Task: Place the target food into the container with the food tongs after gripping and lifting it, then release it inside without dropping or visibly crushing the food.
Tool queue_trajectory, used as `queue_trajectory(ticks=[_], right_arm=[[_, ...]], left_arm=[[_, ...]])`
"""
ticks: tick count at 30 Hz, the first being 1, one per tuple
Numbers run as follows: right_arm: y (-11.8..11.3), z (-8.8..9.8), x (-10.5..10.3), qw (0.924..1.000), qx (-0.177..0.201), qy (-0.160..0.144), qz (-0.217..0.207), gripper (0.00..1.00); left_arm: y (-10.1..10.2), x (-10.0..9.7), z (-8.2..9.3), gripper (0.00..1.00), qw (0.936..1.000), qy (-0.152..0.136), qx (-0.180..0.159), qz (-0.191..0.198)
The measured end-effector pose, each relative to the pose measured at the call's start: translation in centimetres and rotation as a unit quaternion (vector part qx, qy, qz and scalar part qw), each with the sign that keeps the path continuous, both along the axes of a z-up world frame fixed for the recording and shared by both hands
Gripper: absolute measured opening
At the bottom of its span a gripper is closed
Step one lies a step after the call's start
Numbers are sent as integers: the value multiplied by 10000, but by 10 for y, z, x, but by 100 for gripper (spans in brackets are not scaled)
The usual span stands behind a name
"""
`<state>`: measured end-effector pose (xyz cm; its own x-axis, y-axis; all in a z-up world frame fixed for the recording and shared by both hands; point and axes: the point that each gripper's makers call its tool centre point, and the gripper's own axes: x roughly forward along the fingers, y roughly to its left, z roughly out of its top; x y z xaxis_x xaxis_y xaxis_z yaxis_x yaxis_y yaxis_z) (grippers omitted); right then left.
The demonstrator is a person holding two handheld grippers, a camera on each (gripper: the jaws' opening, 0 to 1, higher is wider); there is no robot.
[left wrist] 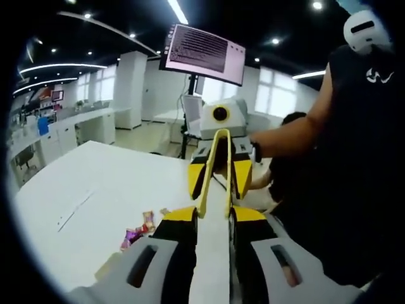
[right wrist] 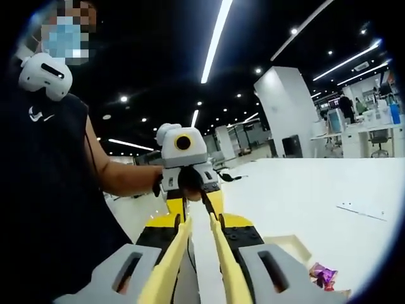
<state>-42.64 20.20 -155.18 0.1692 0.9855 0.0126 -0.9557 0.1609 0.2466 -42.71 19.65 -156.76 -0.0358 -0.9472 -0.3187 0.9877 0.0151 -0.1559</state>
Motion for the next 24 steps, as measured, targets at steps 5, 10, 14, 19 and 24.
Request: queue_trajectory(ticks=[5,10,14,19,24], right_arm=[[-5,0,1,9998,-124,-158,-79,24],[-11,-5,4,9967,-538,-588,-144,25],[-14,-7,3,9945,-720,-738,-159,25],[-21,-12,4,9923,-982,-744,-151,26],[-33,-20,10,9902,-1212,-638,-264,26]], left_arm=[[6,13,2,57,9989,85,-109,440],[23,24,-4,84,9963,-160,-74,840],[41,32,-9,99,9909,-374,-115,1291],[75,35,-37,99,9808,-734,180,1795],[104,21,-65,99,9739,-464,74,2221]])
